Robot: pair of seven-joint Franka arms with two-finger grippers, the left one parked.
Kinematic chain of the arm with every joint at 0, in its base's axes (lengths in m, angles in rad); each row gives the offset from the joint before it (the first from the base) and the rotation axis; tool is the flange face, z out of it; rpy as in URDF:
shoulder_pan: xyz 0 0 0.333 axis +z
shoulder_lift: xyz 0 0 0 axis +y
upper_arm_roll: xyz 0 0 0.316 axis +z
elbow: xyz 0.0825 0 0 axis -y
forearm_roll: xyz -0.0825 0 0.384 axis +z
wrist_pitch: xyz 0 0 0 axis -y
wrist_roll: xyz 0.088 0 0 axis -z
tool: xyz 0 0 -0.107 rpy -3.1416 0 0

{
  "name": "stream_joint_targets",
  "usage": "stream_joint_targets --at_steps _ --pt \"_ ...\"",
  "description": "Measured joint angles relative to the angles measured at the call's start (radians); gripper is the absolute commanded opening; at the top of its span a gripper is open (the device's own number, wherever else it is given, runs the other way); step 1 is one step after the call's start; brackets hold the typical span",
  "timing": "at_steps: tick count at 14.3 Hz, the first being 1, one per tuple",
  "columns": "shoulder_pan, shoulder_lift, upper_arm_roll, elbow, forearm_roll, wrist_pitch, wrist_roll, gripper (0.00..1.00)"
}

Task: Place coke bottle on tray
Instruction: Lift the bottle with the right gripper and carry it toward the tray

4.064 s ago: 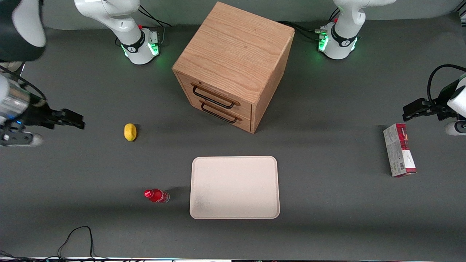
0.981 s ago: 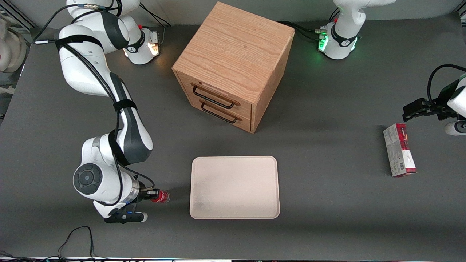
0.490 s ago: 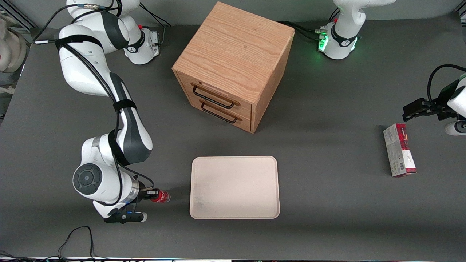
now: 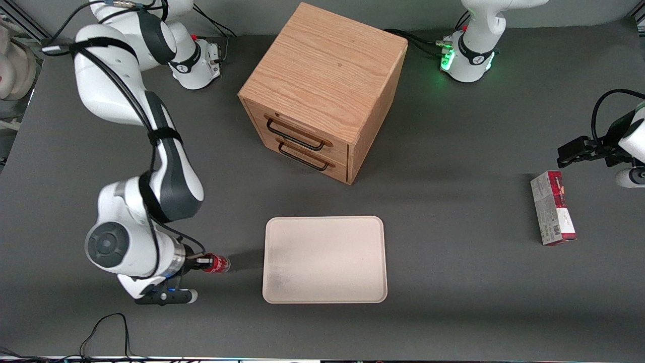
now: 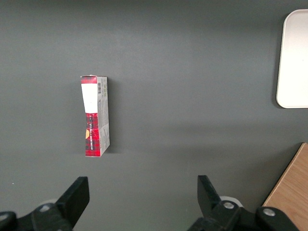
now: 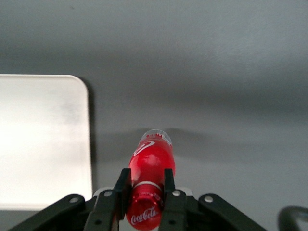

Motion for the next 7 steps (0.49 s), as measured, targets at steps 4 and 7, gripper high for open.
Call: stream_joint_targets --at_steps 4,7 --pt "0.000 -0.199 0.003 0.016 0.000 -0.177 -0.013 0.00" --pt "0.001 -0.325 0.008 0.014 0.000 -0.294 -0.014 0.00"
